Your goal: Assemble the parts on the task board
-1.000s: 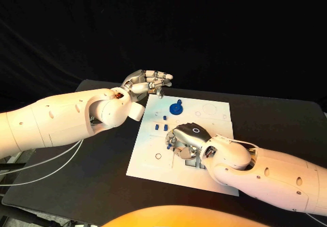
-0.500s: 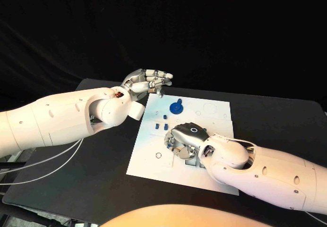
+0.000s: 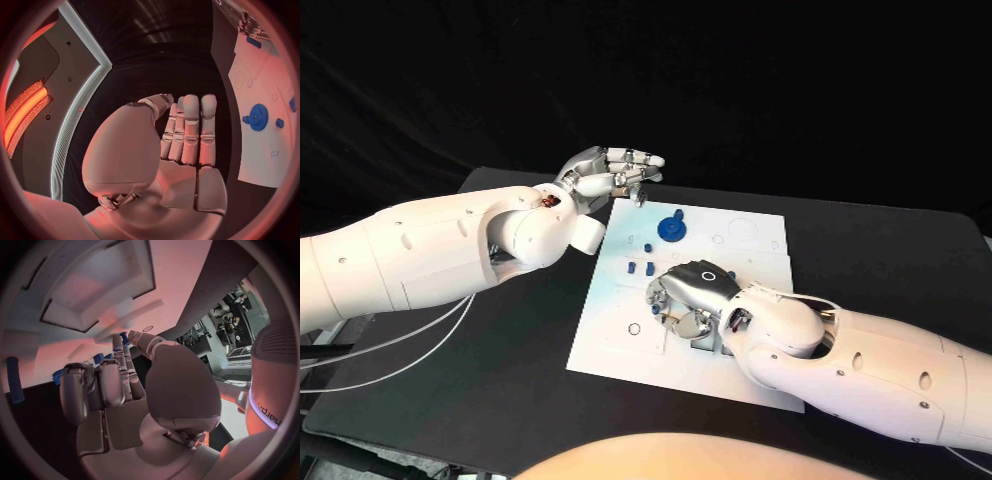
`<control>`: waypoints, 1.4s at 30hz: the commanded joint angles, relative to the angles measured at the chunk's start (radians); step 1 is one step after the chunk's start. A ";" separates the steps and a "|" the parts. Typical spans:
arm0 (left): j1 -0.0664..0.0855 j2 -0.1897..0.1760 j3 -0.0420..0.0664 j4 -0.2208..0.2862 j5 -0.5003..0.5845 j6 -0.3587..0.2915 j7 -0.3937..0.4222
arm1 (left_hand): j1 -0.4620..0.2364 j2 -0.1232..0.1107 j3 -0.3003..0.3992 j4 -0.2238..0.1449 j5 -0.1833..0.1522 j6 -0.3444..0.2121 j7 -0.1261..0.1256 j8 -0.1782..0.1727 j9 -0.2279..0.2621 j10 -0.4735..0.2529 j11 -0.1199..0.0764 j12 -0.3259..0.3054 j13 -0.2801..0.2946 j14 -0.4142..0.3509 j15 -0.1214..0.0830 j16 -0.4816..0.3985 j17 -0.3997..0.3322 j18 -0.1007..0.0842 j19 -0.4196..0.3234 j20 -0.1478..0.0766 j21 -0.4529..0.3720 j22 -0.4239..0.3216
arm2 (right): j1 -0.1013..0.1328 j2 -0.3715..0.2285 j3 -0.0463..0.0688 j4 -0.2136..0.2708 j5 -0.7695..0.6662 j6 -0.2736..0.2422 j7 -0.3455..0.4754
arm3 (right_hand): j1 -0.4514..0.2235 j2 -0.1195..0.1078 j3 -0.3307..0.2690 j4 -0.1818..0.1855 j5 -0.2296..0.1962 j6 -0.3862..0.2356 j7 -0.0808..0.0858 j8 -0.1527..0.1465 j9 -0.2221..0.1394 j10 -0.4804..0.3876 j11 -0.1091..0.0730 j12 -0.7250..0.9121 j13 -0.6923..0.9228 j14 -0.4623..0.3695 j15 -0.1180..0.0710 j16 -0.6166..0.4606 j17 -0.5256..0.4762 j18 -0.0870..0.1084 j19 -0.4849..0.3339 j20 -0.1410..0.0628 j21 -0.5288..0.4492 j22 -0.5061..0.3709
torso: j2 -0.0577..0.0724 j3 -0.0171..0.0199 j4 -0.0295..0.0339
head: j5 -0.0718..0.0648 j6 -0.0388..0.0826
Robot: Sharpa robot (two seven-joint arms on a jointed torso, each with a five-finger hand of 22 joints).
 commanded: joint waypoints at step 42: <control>0.001 -0.004 -0.001 -0.004 0.005 0.016 0.001 | -0.002 0.007 -0.003 -0.007 0.005 -0.008 0.003 -0.005 -0.001 -0.009 -0.002 0.005 0.002 -0.008 0.001 -0.004 -0.002 0.005 -0.007 0.002 -0.007 -0.002 | 0.153 -0.304 0.021 0.091 0.042 0.135 0.021 | 0.038 0.011 -0.260 0.068 0.057 -0.024 -0.030 -0.037 -0.011 -0.092 -0.013 0.067 0.024 0.025 -0.002 0.011 -0.029 0.013 0.010 0.006 -0.043 0.183 | -0.004 -0.0032 -0.0083 | -0.036 0.033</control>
